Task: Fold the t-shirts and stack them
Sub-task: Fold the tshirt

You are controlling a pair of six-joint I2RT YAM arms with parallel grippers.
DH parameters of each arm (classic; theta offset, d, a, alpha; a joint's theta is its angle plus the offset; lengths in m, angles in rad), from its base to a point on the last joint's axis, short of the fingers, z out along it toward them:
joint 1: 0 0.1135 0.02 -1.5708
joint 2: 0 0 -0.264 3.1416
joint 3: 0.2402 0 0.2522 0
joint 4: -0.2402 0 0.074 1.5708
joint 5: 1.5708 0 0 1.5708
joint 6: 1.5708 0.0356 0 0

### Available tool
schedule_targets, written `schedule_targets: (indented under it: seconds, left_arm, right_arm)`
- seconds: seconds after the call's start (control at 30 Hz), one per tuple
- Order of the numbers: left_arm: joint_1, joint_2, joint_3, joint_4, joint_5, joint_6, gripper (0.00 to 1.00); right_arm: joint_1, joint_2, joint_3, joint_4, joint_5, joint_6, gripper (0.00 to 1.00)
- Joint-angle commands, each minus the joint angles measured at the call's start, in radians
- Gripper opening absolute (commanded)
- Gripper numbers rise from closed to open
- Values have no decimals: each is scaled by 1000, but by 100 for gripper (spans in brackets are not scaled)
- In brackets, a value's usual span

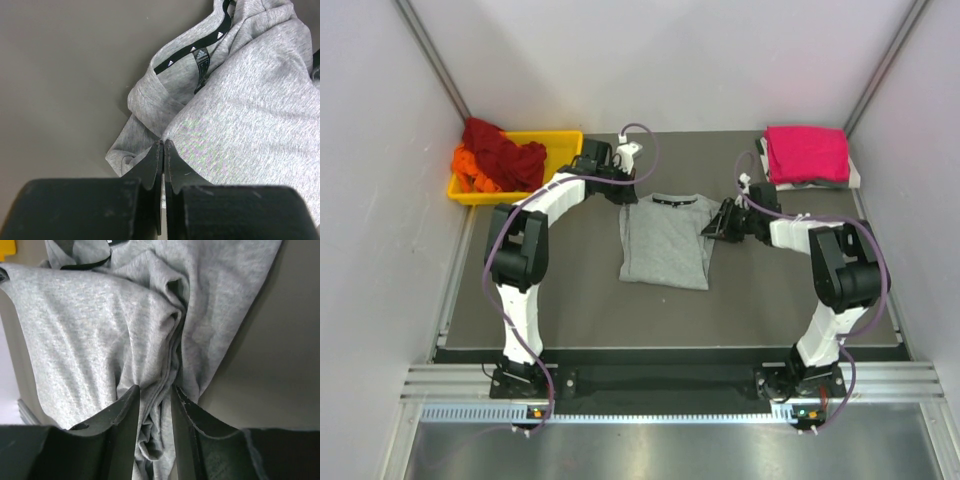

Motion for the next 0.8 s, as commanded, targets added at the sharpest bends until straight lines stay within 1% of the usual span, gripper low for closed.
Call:
schedule_targets:
  seconds: [0.0,0.03,0.07,0.1,0.13,0.17,0.23,0.27,0.37,0.47,0.53,0.67,0.77]
  left_arm:
    - [0,-19,-1,42,23,14,0]
    - [0,-17,-1,42,24,14,0]
    - [0,-17,-1,41,23,16,0]
    - [0,-16,-1,41,21,14,0]
    - [0,-16,-1,41,15,16,0]
    - [0,-16,1,39,3,16,0]
    - [0,-17,1,45,-19,19,0]
    - [2,-20,2,47,-26,22,0]
    - [8,-19,27,50,-72,29,0]
    - [17,-7,68,54,-112,39,0]
    - [19,13,89,67,-135,43,0]
    - [19,55,125,70,-126,62,0]
    - [19,85,157,76,-151,62,0]
  right_arm:
    - [10,-34,-10,105,-52,50,32]
    - [14,-30,-9,110,-57,51,30]
    - [16,-27,-6,111,-58,53,26]
    - [17,-19,-1,113,-58,53,13]
    - [17,-16,2,117,-60,53,6]
    - [16,-16,5,120,-58,53,0]
    - [14,-24,11,111,-42,41,0]
    - [14,-31,17,99,-5,30,0]
    - [10,-62,57,7,72,-28,0]
    - [-12,-88,86,-25,113,-73,0]
    - [-28,-97,96,-35,115,-83,0]
    - [-38,-97,111,-47,116,-100,0]
    - [-44,-88,132,-58,123,-111,0]
